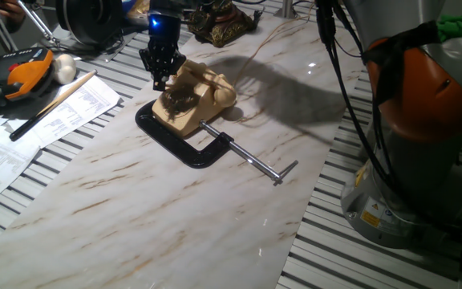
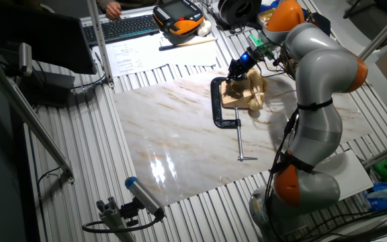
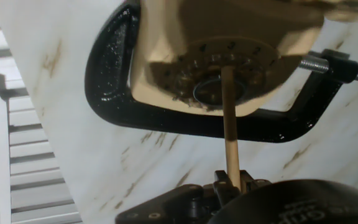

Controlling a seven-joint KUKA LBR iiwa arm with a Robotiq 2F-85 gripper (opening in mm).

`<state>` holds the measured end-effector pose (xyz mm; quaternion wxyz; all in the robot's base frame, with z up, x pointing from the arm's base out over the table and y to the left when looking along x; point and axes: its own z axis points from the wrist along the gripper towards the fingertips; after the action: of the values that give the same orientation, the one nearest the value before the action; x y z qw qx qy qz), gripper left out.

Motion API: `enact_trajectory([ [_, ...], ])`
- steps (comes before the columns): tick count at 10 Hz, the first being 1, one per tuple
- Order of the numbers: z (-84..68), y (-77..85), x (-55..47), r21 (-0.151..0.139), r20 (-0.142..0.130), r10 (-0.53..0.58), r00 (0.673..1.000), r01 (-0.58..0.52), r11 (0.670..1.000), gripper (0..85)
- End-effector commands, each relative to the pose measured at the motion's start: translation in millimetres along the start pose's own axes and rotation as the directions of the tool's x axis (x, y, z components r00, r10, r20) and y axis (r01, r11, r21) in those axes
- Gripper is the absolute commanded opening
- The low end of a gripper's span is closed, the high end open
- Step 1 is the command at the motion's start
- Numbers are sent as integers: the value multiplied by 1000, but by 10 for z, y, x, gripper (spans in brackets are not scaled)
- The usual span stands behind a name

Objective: Dial a number on an old rotary phone

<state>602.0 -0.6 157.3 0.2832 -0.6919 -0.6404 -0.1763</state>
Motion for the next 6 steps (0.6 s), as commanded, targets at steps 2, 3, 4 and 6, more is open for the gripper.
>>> enact_trajectory([
  [2, -17, 22, -22, 9, -4, -9, 1000, 9, 1000, 0],
  [3, -35, 37, -51, 13, -8, -12, 1000, 12, 1000, 0],
  [4, -29, 36, -64, 11, -10, -12, 1000, 13, 1000, 0],
  [6, -17, 26, -70, 11, -20, -4, 1000, 5, 1000, 0],
])
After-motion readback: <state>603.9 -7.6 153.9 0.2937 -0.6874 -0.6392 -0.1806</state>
